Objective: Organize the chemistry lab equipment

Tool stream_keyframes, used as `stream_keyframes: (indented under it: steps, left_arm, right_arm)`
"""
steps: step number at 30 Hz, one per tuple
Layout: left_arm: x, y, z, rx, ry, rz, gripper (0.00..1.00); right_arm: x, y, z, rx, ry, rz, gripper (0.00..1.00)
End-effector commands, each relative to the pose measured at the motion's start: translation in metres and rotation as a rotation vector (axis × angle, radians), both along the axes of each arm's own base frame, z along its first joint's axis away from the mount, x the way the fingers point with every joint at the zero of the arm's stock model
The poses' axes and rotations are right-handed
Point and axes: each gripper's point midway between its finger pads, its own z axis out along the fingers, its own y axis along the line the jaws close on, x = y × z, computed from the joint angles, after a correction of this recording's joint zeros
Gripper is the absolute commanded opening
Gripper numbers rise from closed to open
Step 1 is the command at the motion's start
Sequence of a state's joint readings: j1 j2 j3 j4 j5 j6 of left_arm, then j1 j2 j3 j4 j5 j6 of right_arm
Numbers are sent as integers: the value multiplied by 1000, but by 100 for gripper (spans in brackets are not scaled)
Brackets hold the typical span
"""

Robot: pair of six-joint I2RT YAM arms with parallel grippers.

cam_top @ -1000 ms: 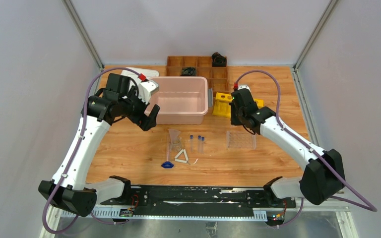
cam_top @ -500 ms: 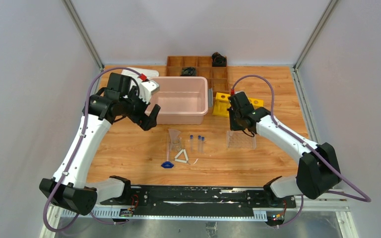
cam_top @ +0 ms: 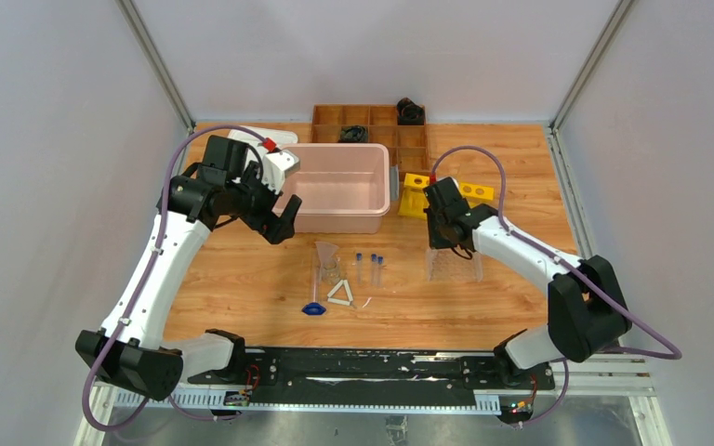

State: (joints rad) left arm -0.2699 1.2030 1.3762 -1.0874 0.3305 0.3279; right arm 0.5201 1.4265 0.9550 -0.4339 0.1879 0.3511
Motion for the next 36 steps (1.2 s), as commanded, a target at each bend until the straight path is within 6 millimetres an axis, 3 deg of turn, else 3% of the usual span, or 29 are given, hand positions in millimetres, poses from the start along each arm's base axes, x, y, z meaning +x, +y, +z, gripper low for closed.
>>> stream_keyframes:
  steps: [1,6,7,11,16,21,24,28,31,36]
  left_arm:
    - [0,-2,7,-14,-17,-4,100]
    - [0,-2,7,-11,-16,-6,100]
    - [1,-2,6,-11,-15,-5,100]
    - [1,-2,7,-12,-18,-4,100]
    - [1,-2,8,-11,-22,-6,100]
    - [0,-2,11,-16,-31,-6,100]
    - [-1,-2,12,-19,-31,-5,100]
    - [-1,-3,11,-24,-25,-1,100]
    - [-3,-3,11,-30,-22,4,100]
    - [-6,0,12,-21,-37,9,100]
  right_arm:
    - [5,-8,-8,-14,-3,-41,0]
    - [4,-6,-12,-4,5,-42,0]
    - [4,-5,-12,-3,4,-43,4]
    - [5,-6,3,19,-31,-57,35]
    - [11,-7,46,52,-117,-74,55]
    - [7,-2,82,91,-178,-73,59]
    - [-4,15,89,137,-187,-41,55]
    - [-20,57,70,201,-132,25,50]
    - [-33,89,44,193,-63,66,47]
    - [-42,121,5,163,12,82,46]
